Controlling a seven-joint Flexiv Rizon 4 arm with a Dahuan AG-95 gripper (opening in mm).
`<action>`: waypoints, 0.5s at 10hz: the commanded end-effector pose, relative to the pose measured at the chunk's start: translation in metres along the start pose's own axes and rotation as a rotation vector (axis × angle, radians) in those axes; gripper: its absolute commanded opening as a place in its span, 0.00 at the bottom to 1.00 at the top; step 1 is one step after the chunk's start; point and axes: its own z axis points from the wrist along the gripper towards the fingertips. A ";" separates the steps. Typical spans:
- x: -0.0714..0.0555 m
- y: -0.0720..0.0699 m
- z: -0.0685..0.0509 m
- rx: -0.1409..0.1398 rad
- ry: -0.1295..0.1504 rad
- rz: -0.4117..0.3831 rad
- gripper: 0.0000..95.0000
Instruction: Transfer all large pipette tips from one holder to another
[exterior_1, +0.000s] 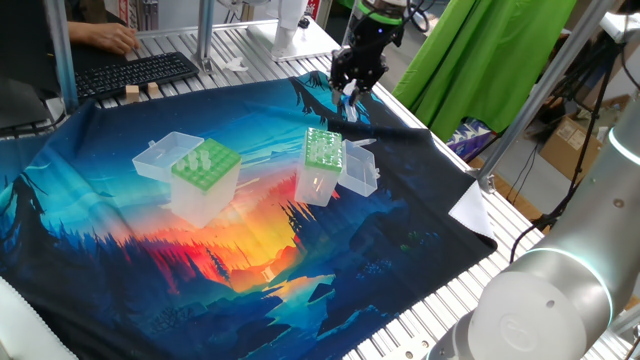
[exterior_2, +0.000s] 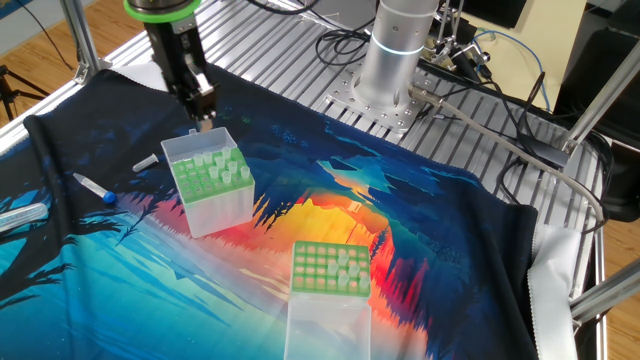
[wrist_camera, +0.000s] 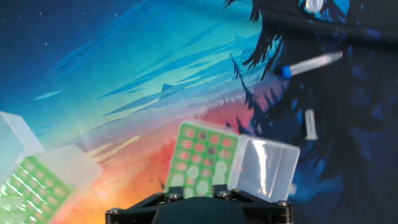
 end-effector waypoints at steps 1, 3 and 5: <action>0.025 0.026 -0.003 -0.001 -0.005 0.124 0.00; 0.043 0.046 0.001 -0.001 -0.010 0.178 0.00; 0.049 0.051 -0.003 -0.025 0.009 0.202 0.00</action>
